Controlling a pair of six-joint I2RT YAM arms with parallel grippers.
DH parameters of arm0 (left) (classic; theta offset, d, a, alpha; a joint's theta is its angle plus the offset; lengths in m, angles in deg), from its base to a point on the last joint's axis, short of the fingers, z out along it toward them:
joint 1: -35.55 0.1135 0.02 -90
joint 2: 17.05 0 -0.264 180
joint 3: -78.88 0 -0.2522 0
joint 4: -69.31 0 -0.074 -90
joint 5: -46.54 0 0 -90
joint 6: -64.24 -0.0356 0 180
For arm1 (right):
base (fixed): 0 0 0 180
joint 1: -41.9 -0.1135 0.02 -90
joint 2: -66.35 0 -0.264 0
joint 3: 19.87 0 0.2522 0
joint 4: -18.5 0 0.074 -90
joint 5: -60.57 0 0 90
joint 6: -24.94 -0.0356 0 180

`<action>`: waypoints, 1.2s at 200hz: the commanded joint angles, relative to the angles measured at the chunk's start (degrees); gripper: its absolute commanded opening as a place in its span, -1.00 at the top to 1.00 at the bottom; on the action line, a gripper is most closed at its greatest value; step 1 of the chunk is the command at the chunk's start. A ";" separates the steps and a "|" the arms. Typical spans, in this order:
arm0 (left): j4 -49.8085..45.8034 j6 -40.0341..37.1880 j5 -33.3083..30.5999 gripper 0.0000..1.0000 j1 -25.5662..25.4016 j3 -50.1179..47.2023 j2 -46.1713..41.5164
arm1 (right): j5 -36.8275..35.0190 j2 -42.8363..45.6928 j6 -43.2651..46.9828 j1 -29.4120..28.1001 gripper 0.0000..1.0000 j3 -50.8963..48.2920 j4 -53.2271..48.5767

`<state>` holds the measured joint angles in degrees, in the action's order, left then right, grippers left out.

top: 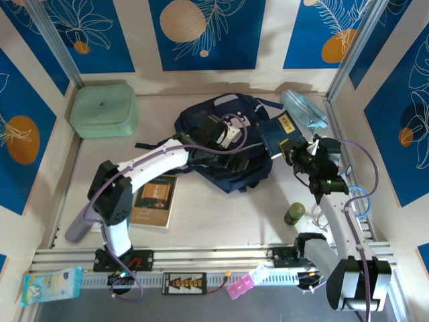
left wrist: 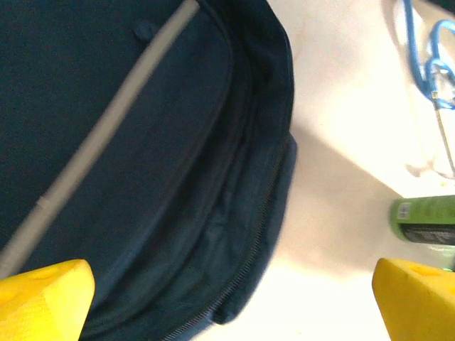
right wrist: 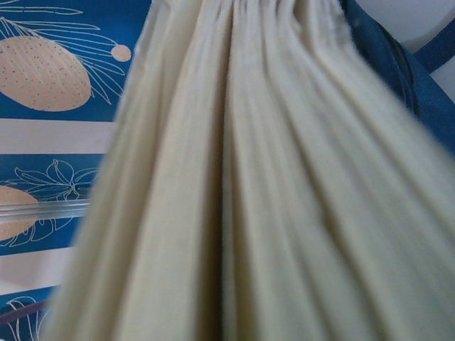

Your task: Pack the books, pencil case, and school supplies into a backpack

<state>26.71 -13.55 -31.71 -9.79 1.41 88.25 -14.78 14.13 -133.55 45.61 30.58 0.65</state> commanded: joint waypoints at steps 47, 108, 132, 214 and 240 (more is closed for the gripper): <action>-12.35 -17.54 -10.24 -0.66 -0.20 14.88 14.81 | 2.47 3.40 2.39 3.10 0.77 0.90 -4.43; -14.79 -18.42 -13.44 -0.28 -0.64 20.96 21.97 | 3.10 4.41 2.05 4.20 0.77 -0.12 -5.54; -15.51 -18.67 -14.75 -0.08 -0.63 22.35 23.66 | 3.42 4.50 1.89 4.38 0.77 -0.34 -5.45; -14.68 -17.70 -14.68 0.71 -0.63 22.60 19.81 | 3.73 5.42 3.29 6.29 0.77 0.53 -7.65; -13.17 -16.76 -14.29 0.83 -0.61 22.35 15.60 | 3.30 5.54 4.78 6.99 0.77 1.37 -9.45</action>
<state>12.17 -31.67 -44.71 -10.64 23.55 110.46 -12.66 18.28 -131.30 51.77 30.52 -7.84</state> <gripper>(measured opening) 0.113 0.136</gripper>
